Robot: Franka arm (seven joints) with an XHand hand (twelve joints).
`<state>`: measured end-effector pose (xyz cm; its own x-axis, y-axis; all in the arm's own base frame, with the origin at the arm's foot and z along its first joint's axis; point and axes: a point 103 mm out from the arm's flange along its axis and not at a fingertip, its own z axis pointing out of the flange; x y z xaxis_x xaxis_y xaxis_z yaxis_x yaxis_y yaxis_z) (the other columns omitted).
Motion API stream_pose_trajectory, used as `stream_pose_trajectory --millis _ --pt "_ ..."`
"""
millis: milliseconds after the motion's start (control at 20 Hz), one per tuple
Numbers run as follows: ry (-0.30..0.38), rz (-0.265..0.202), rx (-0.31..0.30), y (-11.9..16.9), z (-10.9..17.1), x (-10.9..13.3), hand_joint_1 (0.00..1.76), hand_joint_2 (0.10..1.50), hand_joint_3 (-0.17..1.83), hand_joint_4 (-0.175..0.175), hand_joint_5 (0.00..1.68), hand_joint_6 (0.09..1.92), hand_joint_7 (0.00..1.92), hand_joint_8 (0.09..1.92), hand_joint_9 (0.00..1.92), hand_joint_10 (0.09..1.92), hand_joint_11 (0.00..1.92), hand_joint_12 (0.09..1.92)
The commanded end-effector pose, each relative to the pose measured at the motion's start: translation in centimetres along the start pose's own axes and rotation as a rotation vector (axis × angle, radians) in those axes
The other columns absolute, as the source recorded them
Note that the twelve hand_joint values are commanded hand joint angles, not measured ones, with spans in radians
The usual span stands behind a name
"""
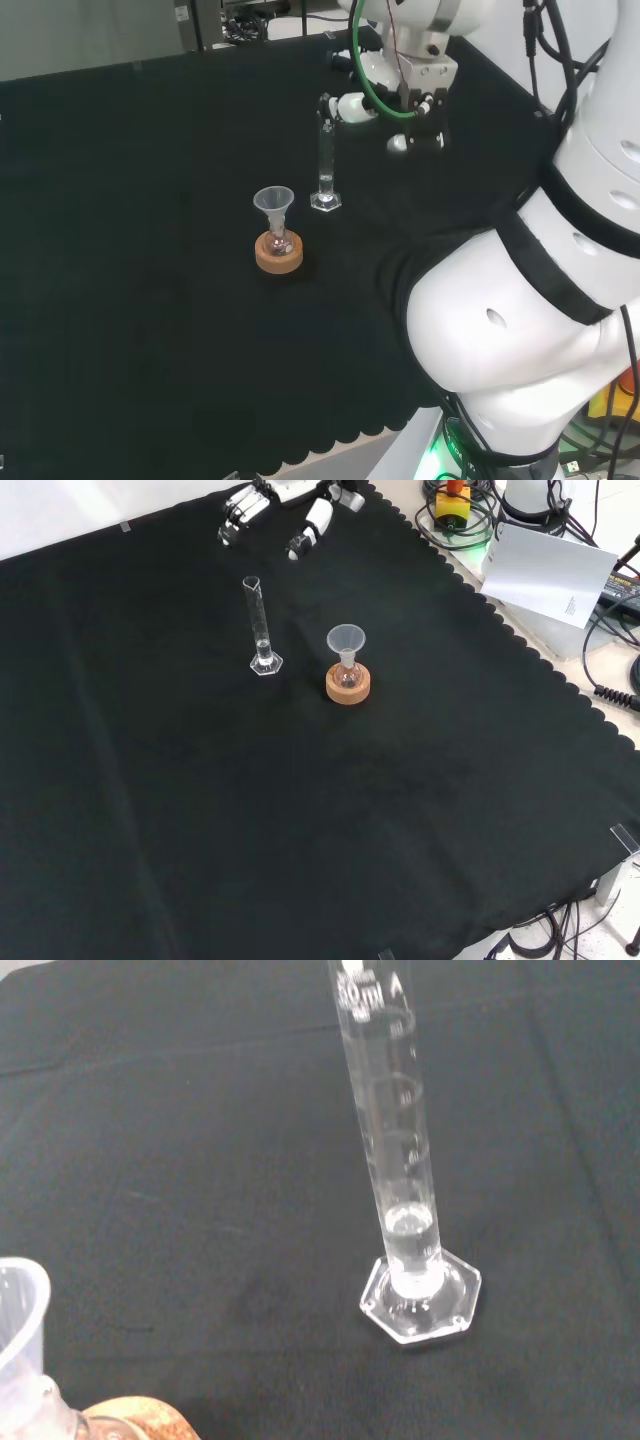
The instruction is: Pick up the graduated cylinder.
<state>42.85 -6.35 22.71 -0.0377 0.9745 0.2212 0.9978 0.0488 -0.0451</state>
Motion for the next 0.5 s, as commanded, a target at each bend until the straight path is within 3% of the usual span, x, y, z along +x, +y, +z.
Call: stream_pose_trajectory --millis 50,500 --pt "0.046 0.009 -0.018 -0.3 1.5 -1.6 0.47 1.05 0.25 -0.037 0.29 0.09 0.1 0.6 0.31 0.68 0.15 1.39" --pt "0.219 -0.033 -0.068 0.6 3.8 -3.2 0.64 0.96 0.25 -0.039 0.31 0.09 0.17 0.63 0.4 0.67 0.18 1.37"
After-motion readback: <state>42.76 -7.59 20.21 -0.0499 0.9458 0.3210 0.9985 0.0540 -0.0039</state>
